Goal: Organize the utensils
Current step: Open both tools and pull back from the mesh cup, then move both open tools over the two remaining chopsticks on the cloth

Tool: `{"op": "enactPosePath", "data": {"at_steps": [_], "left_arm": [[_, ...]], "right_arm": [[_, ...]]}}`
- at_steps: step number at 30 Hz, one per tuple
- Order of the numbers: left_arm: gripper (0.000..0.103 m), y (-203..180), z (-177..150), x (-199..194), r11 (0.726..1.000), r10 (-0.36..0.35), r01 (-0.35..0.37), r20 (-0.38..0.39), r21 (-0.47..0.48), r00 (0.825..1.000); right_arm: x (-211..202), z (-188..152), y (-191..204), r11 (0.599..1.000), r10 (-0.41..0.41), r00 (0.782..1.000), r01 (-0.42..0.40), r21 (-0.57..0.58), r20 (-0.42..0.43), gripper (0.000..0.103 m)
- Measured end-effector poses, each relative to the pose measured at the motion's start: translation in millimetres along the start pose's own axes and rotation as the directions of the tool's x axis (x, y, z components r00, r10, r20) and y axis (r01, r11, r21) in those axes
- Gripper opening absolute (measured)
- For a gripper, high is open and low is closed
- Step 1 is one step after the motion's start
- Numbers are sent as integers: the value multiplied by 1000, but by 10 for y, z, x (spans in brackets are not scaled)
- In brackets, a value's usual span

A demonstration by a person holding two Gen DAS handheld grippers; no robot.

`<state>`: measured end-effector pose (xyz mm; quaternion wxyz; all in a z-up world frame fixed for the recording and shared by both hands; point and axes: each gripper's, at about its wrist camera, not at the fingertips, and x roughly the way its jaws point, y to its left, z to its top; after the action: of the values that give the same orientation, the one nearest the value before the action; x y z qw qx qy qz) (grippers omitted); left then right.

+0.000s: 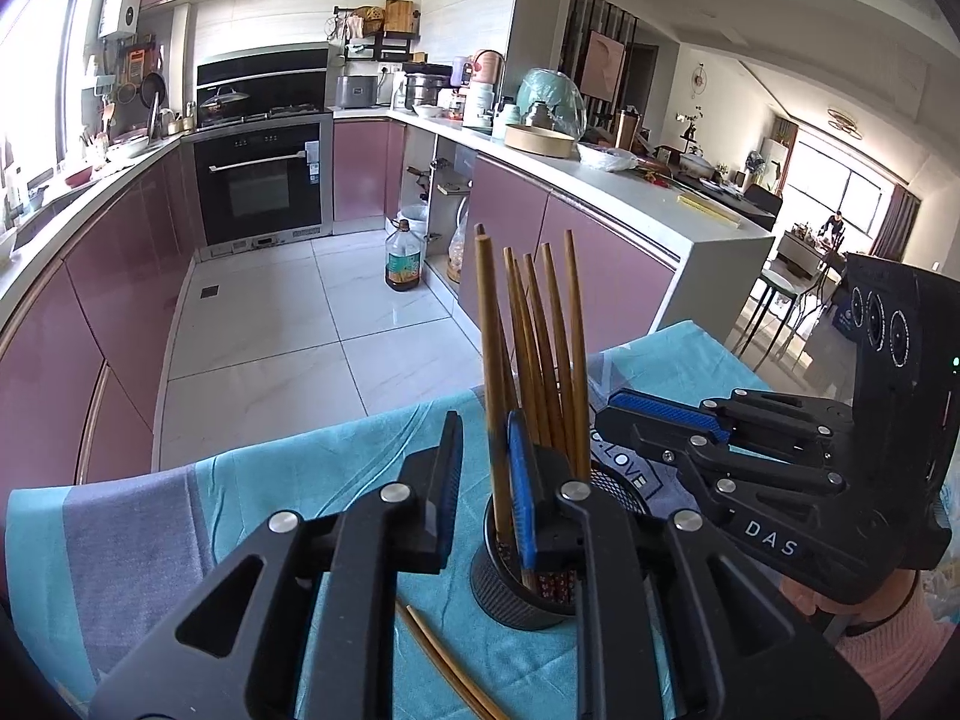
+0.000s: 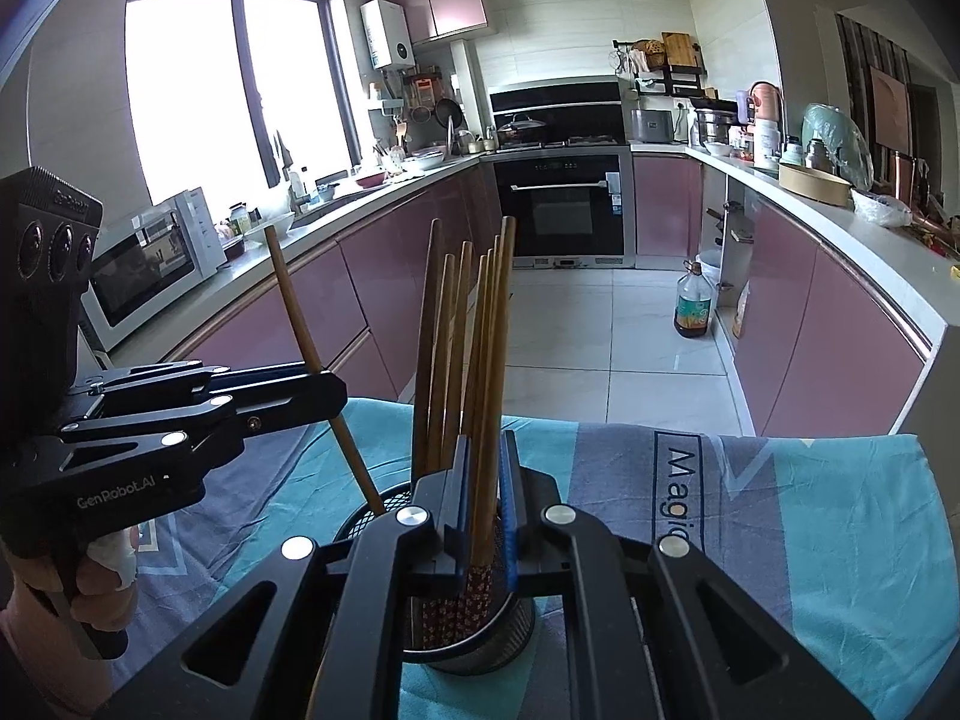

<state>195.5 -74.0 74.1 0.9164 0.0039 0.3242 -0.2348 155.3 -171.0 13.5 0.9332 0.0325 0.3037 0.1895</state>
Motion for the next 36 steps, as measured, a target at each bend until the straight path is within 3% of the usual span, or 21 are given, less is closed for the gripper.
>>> {"op": "enactPosePath", "data": {"at_steps": [7,13,21,27,36], "left_arm": [[21,76,-68,-5,1000,6,-6,8,-2,1000],[21,131,-127,-44,1000,3,-3,15,-13,1000],[37,188,-388,-312,999,44,-43,78,-10,996],[48,340,-758,-456,994,105,-103,68,-43,992],[56,443,-1306,-497,985,149,-148,0,-83,989]], "right_arm": [[-28,-55,-4,1000,8,1000,-8,11,3,11],[-165,-107,52,1000,20,999,-20,-3,30,21],[-417,-283,216,994,105,993,-103,-45,50,27],[-409,-509,362,985,159,987,-158,-64,-1,30],[-97,-955,538,982,180,973,-187,-32,-145,35]]}}
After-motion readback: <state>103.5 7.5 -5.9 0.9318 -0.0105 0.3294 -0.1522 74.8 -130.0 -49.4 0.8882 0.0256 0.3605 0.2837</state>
